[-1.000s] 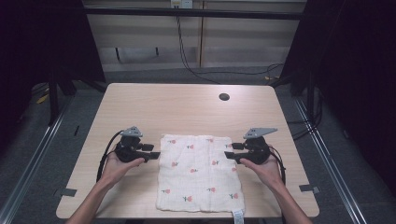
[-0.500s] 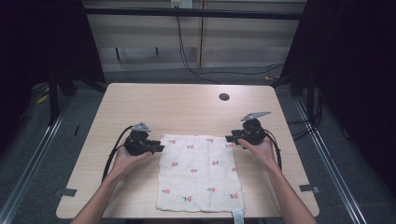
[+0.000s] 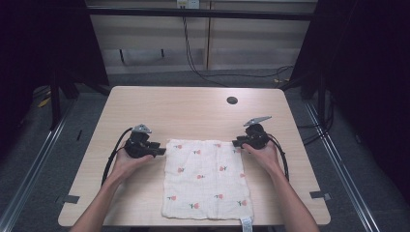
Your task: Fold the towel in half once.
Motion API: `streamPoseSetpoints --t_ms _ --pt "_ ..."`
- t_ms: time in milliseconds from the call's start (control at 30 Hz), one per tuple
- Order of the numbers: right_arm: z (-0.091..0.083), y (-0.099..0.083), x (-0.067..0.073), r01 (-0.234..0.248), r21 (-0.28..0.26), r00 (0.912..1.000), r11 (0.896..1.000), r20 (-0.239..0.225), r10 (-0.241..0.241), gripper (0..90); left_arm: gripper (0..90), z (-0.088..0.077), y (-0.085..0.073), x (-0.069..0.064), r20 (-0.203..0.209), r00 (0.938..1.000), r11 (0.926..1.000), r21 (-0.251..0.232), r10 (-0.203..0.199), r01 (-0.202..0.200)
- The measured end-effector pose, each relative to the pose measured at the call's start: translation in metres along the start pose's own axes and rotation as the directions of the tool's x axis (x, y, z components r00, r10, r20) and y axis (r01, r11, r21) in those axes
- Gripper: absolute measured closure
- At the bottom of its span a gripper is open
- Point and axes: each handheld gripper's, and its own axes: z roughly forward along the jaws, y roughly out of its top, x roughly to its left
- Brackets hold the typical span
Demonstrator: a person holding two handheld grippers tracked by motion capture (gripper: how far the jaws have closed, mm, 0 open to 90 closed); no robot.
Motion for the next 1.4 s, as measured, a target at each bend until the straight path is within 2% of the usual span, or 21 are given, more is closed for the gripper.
streamPoseSetpoints --t_ms 100,200,233,300,433,500,600,700,767,833,933,1000,1067,1167,1233,1267,1367,1400 --pt "0.0 0.0 0.004 0.034 0.012 0.9994 0.999 0.004 -0.034 72.4 52.6 -0.001 0.0 0.007 -0.009 0.9996 0.9994 -0.022 -0.026 0.026" --pt "0.0 -0.001 0.004 0.023 0.007 0.9997 1.0 0.004 -0.023 79.6 48.3 0.005 0.003 0.01 -0.021 0.999 0.9985 -0.04 -0.039 0.038" --pt "-0.001 -0.001 0.004 0.01 0.01 0.9999 1.0 0.004 -0.01 82.3 46.6 0.009 0.003 0.011 -0.011 0.9986 0.9975 -0.048 -0.052 0.051" --pt "-0.001 -0.002 0.002 0.001 0.003 1.0 1.0 -0.007 -0.001 84.4 47.0 0.014 0.003 0.01 -0.016 0.9989 0.9984 -0.034 -0.044 0.044" --pt "-0.002 -0.004 0.002 -0.002 -0.004 0.9998 1.0 -0.02 0.002 85.7 48.8 0.015 0.007 0.01 -0.009 0.9991 0.9983 -0.041 -0.041 0.041" --pt "-0.002 -0.004 0.001 -0.007 -0.005 0.9998 1.0 -0.02 0.007 85.9 49.9 0.016 0.008 0.01 0.0 0.9987 0.9969 -0.059 -0.051 0.051" --pt "-0.002 -0.005 0.001 -0.011 -0.01 0.9997 1.0 -0.021 0.01 85.9 52.1 0.023 0.012 0.007 -0.01 0.9994 0.9982 -0.05 -0.034 0.034" --pt "-0.002 -0.005 0.001 -0.007 -0.01 0.9998 1.0 -0.019 0.006 85.9 53.4 0.027 0.015 0.007 -0.005 0.9976 0.9955 -0.065 -0.069 0.068" --pt "-0.003 -0.005 0.001 -0.008 -0.012 0.9998 1.0 -0.021 0.008 85.9 53.0 0.028 0.019 0.002 -0.02 0.9982 0.9969 -0.056 -0.057 0.056" --pt "-0.003 -0.005 0.001 -0.01 -0.009 0.9998 1.0 -0.017 0.01 85.8 53.0 0.027 0.022 0.002 -0.008 0.9974 0.994 -0.083 -0.071 0.07" --pt "-0.003 -0.006 0.0 -0.014 -0.016 0.9996 1.0 -0.025 0.013 85.8 53.6 0.031 0.023 0.004 -0.044 0.9972 0.9964 -0.063 -0.06 0.057" --pt "-0.003 -0.006 0.001 -0.015 -0.015 0.9997 1.0 -0.022 0.014 85.8 53.8 0.034 0.021 0.006 -0.036 0.9969 0.9961 -0.055 -0.07 0.068" --pt "-0.004 -0.005 0.001 -0.011 -0.013 0.9998 1.0 -0.017 0.01 85.8 54.1 0.037 0.02 0.006 -0.039 0.9972 0.9973 -0.038 -0.064 0.063" --pt "-0.005 -0.005 0.001 -0.009 -0.026 0.9997 1.0 -0.023 0.009 85.7 54.1 0.04 0.019 0.004 -0.031 0.9979 0.9976 -0.042 -0.057 0.056" --pt "-0.005 -0.006 0.001 -0.018 -0.037 0.9995 0.999 -0.028 0.017 85.7 56.0 0.042 0.02 0.003 -0.022 0.9977 0.9969 -0.048 -0.064 0.063" --pt "-0.005 -0.006 0.001 -0.022 -0.041 0.9993 0.999 -0.03 0.021 85.8 60.0 0.042 0.02 0.003 -0.022 0.9979 0.9972 -0.045 -0.06 0.059" --pt "-0.006 -0.005 0.001 -0.023 -0.045 0.9989 0.999 -0.042 0.021 85.9 80.9 0.046 0.02 0.003 -0.027 0.9972 0.9961 -0.057 -0.069 0.068" --pt "-0.007 -0.005 0.002 -0.02 -0.048 0.9991 0.999 -0.039 0.018 85.9 86.2 0.046 0.019 0.004 -0.016 0.9975 0.9963 -0.053 -0.069 0.068"
